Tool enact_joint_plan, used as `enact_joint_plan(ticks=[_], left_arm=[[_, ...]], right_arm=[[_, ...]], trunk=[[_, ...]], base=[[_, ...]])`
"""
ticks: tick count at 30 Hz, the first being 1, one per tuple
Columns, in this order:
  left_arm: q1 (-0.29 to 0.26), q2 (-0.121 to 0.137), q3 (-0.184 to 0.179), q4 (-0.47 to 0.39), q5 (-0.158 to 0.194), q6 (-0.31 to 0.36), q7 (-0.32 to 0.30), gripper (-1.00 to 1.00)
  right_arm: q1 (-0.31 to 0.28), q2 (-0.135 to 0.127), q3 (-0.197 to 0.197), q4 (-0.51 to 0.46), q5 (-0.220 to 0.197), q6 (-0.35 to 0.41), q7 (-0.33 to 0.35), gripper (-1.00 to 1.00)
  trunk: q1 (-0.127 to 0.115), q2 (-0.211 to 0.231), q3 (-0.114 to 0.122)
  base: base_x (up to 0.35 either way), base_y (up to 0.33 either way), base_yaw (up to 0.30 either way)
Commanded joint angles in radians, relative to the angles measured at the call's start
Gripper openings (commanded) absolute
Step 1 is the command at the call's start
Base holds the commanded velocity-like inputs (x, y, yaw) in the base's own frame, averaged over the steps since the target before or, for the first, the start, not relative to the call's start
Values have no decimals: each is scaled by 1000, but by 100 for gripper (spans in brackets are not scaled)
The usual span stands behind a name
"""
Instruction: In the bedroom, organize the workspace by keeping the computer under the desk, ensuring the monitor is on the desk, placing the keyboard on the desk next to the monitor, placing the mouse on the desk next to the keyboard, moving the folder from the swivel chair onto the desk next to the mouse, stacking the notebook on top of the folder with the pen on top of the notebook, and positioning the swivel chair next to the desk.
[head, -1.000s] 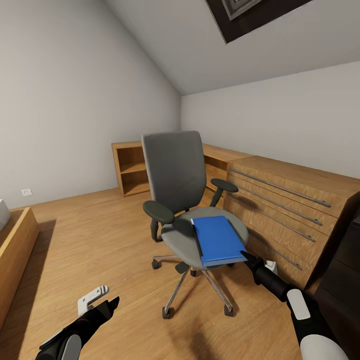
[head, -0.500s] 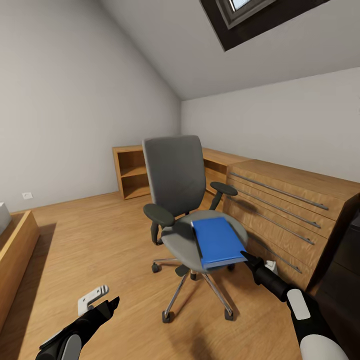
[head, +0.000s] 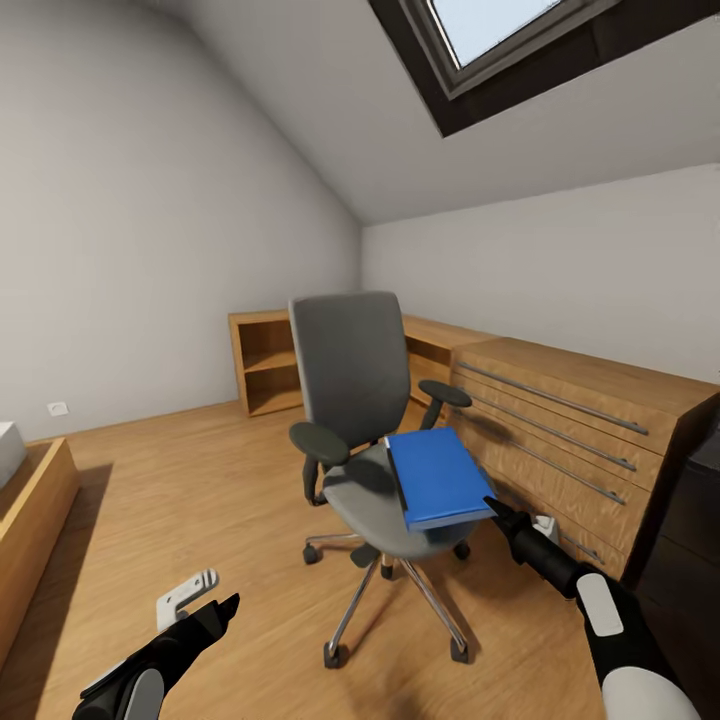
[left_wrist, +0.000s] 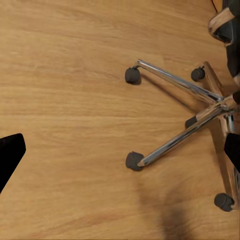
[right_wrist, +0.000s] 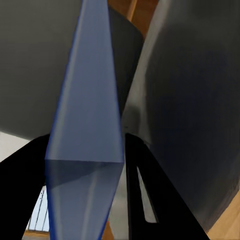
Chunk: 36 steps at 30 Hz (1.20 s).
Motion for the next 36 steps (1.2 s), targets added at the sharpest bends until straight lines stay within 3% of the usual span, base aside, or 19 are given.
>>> enact_joint_plan(ticks=[1, 6, 12, 18, 20, 23, 27, 30, 32, 36], left_arm=[[-1, -1, 1, -1, 10, 5, 7, 100], [-1, -1, 1, 0, 10, 5, 8, 100], [-1, -1, 0, 2, 10, 4, 9, 100], [-1, -1, -3, 18, 10, 3, 10, 100], [-1, -1, -4, 25, 10, 2, 10, 100], [-1, -1, -5, 29, 10, 2, 10, 100], [-1, -2, -5, 38, 10, 2, 11, 100], [-1, -2, -5, 43, 10, 2, 10, 100], [-1, -4, -5, 46, 9, 1, 10, 100], [-1, -4, -5, 46, 9, 0, 9, 100]], right_arm=[[-1, 0, -3, -6, 1, 5, 2, -100], [0, -1, -3, -55, 1, 8, 2, -100], [10, 2, -1, -102, 26, 11, 2, -100], [55, 34, 10, -230, 45, 15, 2, -100], [88, 54, 18, -313, 62, 15, 0, -100], [134, 76, 27, -450, 121, 17, -2, -100], [172, 87, 30, -564, 186, 20, 5, -100], [190, 89, 29, -598, 202, 30, 54, -100], [201, 87, 27, -606, 215, 36, 217, -100], [210, 87, 26, -604, 217, 37, 264, -100]], trunk=[[-1, 0, 3], [-3, 1, 22], [-26, 43, 41], [-49, 85, 60], [-57, 99, 66], [-68, 120, 75], [-83, 148, 88], [-95, 169, 97], [-103, 183, 104], [-118, 211, 116]], base=[[0, 0, 0], [-211, 0, 0], [-330, 0, 0], [-274, 0, 0], [-70, 0, 0], [-31, 0, 0], [-10, 0, 0], [-3, 0, 0], [0, 0, 0], [0, 0, 0]])
